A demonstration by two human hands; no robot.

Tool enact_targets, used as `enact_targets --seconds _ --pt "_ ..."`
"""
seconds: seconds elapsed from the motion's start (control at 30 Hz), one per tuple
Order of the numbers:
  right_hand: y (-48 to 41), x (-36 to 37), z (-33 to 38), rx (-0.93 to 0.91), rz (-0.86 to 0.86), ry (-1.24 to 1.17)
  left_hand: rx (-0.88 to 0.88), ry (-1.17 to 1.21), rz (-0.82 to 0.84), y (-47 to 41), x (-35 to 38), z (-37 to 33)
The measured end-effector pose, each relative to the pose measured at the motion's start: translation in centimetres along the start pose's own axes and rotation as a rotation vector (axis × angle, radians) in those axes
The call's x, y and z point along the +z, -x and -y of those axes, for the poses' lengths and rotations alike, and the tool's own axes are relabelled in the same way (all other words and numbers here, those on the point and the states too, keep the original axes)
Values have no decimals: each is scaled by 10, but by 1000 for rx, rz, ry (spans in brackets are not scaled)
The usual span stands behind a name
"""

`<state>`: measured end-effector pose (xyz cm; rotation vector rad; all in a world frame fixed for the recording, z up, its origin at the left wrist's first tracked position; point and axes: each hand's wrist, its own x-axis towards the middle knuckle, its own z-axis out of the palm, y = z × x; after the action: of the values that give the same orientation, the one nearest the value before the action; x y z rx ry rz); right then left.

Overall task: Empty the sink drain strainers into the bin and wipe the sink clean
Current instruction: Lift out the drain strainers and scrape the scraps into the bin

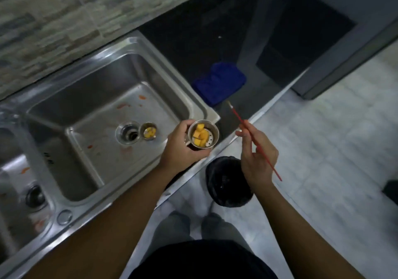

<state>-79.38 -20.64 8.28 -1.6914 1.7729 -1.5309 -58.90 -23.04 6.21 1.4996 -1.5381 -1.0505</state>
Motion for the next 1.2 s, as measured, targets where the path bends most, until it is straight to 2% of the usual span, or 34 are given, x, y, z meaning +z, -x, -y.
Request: enact_targets --seconds 0.2,0.43,0.67,0.93,1.2 --pt "4 -65 -41 103 -173 112 32 -50 235 3 84 -19" --pt "36 -111 -81 269 -168 80 7 -216 428 7 150 2" --pt "86 -131 -103 330 17 173 -80 -348 501 0 192 37" --pt "112 -97 -126 483 318 152 -170 -505 630 -4 221 70" --pt "119 -72 -155 535 326 204 -155 -543 607 -7 236 90"
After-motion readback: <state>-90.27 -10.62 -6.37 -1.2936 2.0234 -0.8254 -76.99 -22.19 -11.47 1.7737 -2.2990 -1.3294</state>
